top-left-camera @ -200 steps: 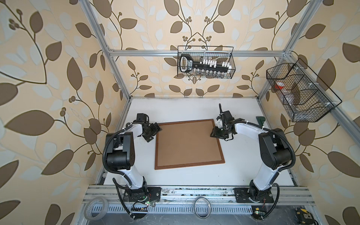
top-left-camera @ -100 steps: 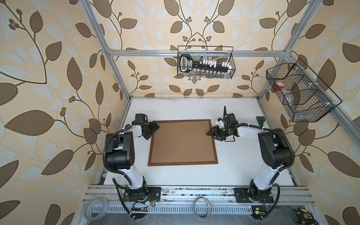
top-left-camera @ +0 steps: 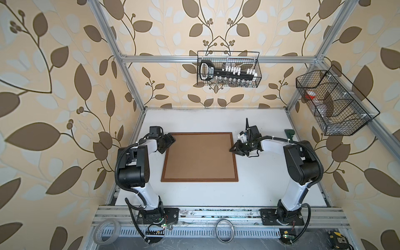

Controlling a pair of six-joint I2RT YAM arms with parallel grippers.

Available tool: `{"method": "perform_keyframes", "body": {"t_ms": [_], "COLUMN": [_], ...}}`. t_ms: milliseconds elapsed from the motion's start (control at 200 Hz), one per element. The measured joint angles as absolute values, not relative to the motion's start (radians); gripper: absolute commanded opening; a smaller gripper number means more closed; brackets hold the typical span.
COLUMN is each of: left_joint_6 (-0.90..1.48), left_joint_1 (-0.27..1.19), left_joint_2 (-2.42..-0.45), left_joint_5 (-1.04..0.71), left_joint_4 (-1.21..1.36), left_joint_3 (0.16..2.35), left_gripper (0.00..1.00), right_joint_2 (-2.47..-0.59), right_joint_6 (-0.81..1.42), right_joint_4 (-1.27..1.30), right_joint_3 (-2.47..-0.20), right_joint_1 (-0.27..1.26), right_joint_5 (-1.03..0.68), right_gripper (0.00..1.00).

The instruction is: Put the photo into the frame

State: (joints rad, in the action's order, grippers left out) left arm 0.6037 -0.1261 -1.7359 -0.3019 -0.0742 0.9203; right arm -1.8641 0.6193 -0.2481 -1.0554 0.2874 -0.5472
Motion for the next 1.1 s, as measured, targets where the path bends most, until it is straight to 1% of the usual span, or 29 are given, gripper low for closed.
{"method": "perform_keyframes", "body": {"t_ms": [105, 340, 485, 540, 580, 705, 805, 880, 1100], "left_joint_6": [0.601, 0.601, 0.602, 0.602, 0.601, 0.600, 0.592, 0.583, 0.579], "left_joint_1": [-0.126, -0.126, -0.124, -0.124, -0.124, -0.124, -0.124, -0.122, -0.110], "left_joint_2": [-1.737, -1.737, -1.739, -1.739, -1.739, -1.739, -1.739, -1.739, -1.726], "left_joint_5": [-0.298, -0.297, -0.316, -0.316, -0.316, -0.316, -0.316, -0.319, -0.355], "left_joint_4": [-0.071, -0.070, -0.067, -0.067, -0.068, -0.073, -0.088, -0.121, -0.227], "left_joint_3": [0.920, 0.920, 0.921, 0.921, 0.921, 0.923, 0.932, 0.943, 0.962], "left_gripper": [0.83, 0.83, 0.83, 0.83, 0.82, 0.83, 0.83, 0.83, 0.86], "right_joint_2": [-1.875, -1.927, -2.008, -2.033, -2.048, -2.065, -2.057, -2.039, -1.977], "right_joint_6": [0.579, 0.493, 0.445, 0.432, 0.422, 0.395, 0.377, 0.364, 0.380], "right_joint_4": [-0.340, -0.565, -0.662, -0.698, -0.721, -0.757, -0.758, -0.752, -0.652], "right_joint_3": [-1.113, -1.282, -1.382, -1.417, -1.436, -1.462, -1.463, -1.456, -1.411], "right_joint_1": [0.329, 0.503, 0.594, 0.617, 0.633, 0.663, 0.666, 0.645, 0.496], "right_joint_5": [-0.435, -0.035, 0.163, 0.216, 0.258, 0.354, 0.371, 0.332, -0.011], "right_gripper": [0.24, 0.29, 0.27, 0.30, 0.35, 0.39, 0.39, 0.41, 0.48]}}
